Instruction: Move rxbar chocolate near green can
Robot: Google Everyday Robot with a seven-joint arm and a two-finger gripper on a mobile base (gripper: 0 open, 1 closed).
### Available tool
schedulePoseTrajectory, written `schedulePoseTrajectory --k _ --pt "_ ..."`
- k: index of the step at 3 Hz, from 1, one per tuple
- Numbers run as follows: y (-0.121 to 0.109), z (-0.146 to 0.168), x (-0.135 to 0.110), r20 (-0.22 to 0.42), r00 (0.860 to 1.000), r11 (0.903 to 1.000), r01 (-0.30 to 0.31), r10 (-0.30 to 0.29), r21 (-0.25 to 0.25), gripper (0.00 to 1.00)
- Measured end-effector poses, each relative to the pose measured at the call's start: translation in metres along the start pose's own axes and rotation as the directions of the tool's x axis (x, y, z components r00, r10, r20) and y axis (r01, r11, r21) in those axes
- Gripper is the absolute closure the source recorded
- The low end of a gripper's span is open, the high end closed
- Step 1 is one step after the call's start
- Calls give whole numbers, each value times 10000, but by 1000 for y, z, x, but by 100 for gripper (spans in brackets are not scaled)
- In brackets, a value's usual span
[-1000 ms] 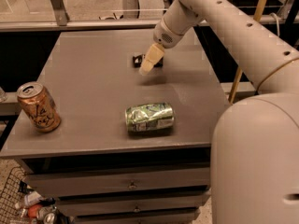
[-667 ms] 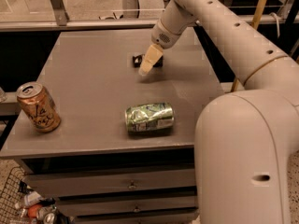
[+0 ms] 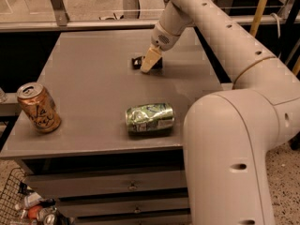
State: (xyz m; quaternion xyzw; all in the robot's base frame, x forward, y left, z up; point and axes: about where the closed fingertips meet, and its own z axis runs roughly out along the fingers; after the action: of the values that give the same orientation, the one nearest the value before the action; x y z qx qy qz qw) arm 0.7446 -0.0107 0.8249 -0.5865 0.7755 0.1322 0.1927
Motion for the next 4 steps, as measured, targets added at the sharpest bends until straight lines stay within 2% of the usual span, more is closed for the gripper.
schedulePoseTrajectory --k 2,3,4 --pt "0 -4 -2 -30 10000 10000 -5 5 -43 96" --pt "10 -33 -17 133 9954 9952 941 -944 271 100" --pt "28 -62 -35 255 9810 9801 1906 -1922 561 100"
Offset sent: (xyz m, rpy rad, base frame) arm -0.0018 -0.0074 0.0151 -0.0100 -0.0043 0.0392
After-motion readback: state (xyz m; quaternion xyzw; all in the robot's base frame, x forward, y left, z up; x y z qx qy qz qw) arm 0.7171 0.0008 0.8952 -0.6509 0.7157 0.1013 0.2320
